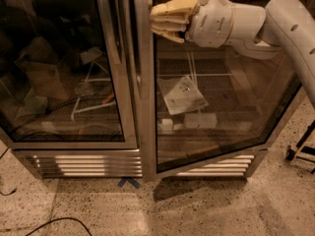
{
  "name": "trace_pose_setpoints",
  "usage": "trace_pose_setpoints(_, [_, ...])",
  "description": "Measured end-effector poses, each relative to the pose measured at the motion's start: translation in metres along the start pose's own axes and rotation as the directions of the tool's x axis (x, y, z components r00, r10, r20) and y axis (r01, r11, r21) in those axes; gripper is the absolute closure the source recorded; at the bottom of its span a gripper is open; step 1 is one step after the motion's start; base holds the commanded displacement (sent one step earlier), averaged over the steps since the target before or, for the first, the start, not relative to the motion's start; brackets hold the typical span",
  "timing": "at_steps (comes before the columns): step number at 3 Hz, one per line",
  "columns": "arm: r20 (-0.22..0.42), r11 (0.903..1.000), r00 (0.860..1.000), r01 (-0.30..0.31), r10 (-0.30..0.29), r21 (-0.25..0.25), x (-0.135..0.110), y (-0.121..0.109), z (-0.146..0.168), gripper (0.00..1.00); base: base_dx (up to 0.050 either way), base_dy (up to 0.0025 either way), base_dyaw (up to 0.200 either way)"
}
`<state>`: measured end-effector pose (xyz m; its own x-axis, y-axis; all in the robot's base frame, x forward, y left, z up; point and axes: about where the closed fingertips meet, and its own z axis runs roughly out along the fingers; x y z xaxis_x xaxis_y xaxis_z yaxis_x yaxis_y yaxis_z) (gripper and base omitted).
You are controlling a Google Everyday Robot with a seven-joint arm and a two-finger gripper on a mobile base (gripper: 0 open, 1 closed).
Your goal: Pick orange can from top drawer and place on counter
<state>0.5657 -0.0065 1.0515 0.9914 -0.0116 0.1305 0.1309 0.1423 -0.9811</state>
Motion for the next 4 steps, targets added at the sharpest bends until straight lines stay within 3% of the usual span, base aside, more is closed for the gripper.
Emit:
trace_pose_setpoints(2, [0.010,0.9999,1.000,0.013,-0.013,0.002,-0.023,-0.002,-0.017,1.00,0.000,0.00000,0.000])
trace_pose_setpoints(3, [0.030,0.9983,0.998,0.058,-0.058,0.010,-0.092,-0.004,-0.061,1.00,0.000,0.00000,0.000])
trace_pose_setpoints(4, [0.043,0.9955,0.995,0.093,-0.094,0.016,-0.142,-0.005,-0.095,1.00,0.000,0.00000,0.000])
